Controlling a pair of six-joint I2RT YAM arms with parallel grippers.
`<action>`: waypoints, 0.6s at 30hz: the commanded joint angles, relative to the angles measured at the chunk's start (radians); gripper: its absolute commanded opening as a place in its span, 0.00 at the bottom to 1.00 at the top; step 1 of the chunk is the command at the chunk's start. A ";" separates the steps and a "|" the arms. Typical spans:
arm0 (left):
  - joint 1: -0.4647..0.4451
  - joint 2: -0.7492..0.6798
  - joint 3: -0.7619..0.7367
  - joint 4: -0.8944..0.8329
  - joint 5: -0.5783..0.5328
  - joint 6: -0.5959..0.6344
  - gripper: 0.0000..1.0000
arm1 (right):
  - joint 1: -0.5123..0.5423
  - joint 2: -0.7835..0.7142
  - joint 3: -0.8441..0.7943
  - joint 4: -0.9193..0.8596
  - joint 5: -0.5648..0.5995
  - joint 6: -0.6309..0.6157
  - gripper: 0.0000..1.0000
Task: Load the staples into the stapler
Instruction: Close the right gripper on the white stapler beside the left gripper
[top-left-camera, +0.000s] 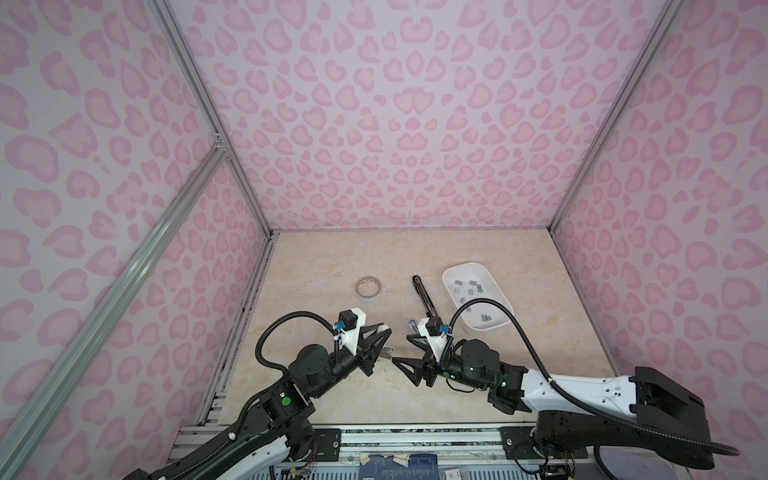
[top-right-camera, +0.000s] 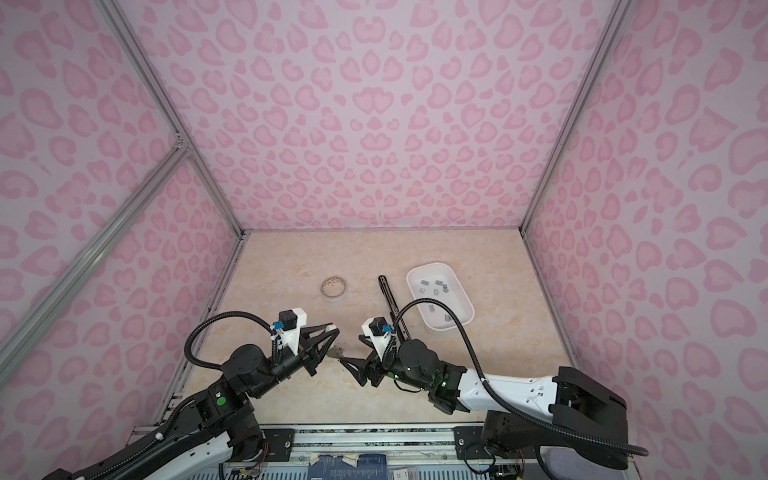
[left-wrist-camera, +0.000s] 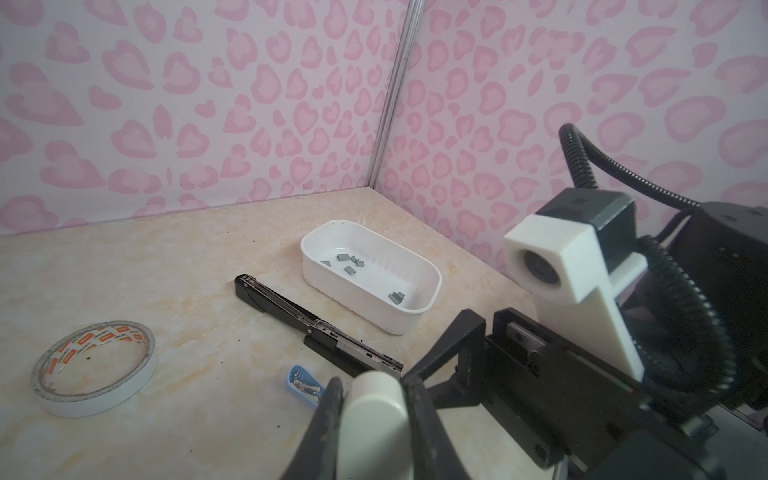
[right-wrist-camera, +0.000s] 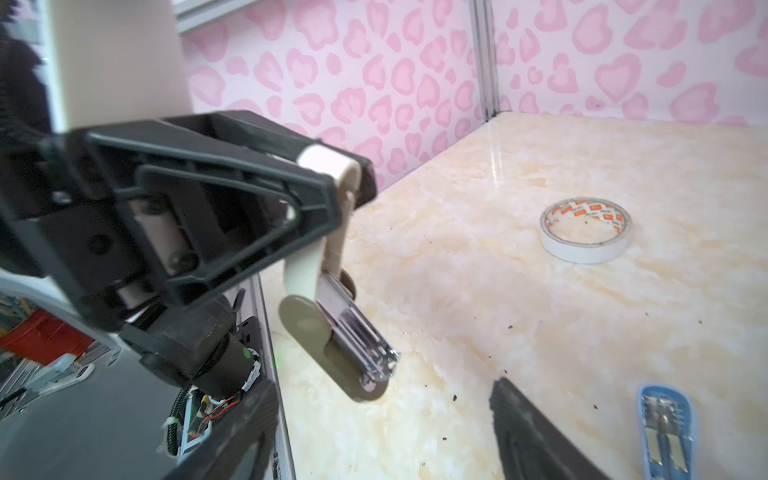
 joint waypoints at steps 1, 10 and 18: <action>-0.001 -0.010 -0.006 0.084 0.120 0.024 0.04 | 0.006 -0.015 0.009 -0.042 -0.109 -0.089 0.89; 0.000 0.004 -0.015 0.131 0.308 0.042 0.04 | -0.013 0.016 0.017 0.035 -0.277 -0.165 0.87; 0.000 -0.002 -0.027 0.166 0.428 0.054 0.04 | -0.061 0.058 0.024 0.073 -0.416 -0.156 0.77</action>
